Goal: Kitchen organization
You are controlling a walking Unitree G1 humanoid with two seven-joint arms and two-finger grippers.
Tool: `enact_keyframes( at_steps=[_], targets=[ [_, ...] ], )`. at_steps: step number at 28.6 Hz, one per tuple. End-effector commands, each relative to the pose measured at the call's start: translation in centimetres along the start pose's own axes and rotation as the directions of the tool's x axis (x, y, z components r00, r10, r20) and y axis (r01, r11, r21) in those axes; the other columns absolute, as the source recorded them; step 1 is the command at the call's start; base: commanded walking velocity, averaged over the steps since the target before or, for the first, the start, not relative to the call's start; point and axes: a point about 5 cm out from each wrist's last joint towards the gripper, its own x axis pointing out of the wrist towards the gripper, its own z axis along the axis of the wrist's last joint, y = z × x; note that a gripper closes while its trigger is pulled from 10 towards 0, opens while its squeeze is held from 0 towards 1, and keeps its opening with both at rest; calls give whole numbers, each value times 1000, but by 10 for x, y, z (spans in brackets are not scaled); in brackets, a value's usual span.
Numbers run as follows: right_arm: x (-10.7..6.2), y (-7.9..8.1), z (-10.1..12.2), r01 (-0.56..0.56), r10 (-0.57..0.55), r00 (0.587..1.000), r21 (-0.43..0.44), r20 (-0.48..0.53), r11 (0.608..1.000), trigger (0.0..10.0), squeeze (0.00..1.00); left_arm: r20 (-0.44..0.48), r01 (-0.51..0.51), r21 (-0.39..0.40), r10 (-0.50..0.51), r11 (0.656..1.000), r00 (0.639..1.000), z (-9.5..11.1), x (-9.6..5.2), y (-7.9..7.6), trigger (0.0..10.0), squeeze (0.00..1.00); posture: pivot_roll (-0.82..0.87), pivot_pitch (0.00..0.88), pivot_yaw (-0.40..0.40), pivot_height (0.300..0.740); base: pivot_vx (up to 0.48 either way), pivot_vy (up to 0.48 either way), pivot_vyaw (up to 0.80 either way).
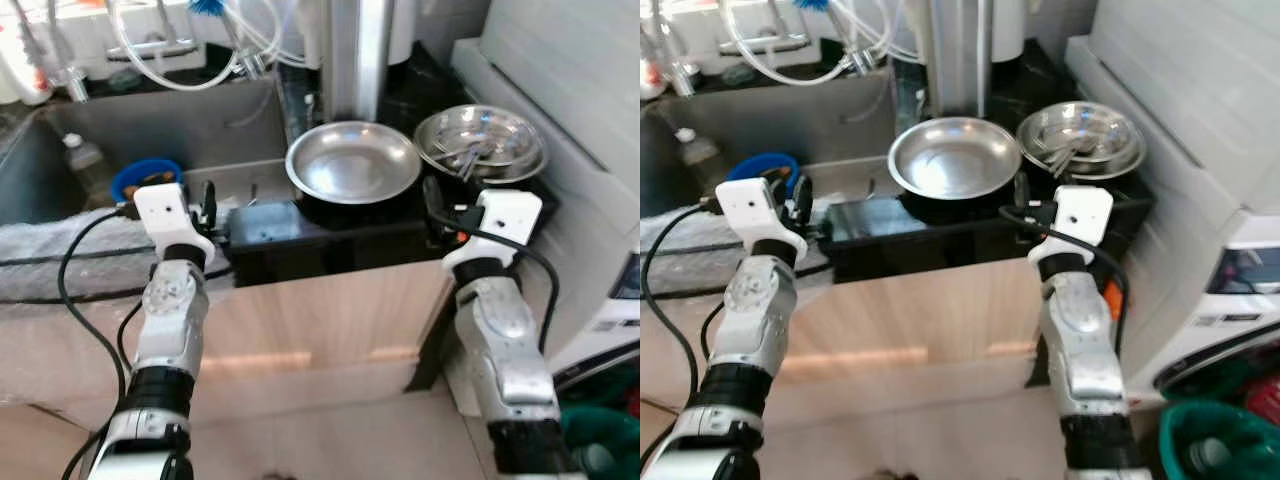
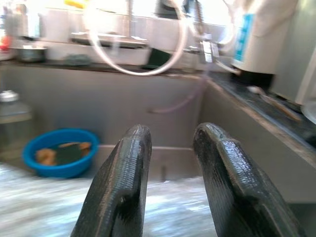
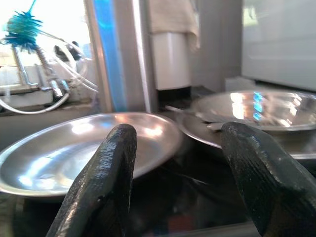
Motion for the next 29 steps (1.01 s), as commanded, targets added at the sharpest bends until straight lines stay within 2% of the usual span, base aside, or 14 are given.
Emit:
enact_keyframes(
  at_steps=[1,3,5,18,29],
  targets=[
    [-1,11,4,-29,29,999,29,20,999,10000,0,14,-30,3,30,1000,999,4,0,9,10000,0,-93,102,57,740,0,439,431],
    [-1,11,3,-23,22,1000,49,17,999,10000,0,19,-32,4,32,999,999,5,0,9,10000,0,-92,102,57,740,0,439,431],
    [-1,10,4,-21,20,1000,30,20,999,10000,0,32,-31,8,31,999,999,7,0,9,10000,0,-95,102,58,740,0,0,0],
    [1,7,6,-3,2,1000,38,26,999,10000,0,37,-10,1,10,1000,999,10,3,4,10000,0,-96,101,61,740,0,0,0],
    [1,7,5,5,-6,1000,55,19,998,10000,0,33,-9,14,9,1000,999,10,3,4,10000,0,-94,102,61,740,443,0,0]
  ],
)
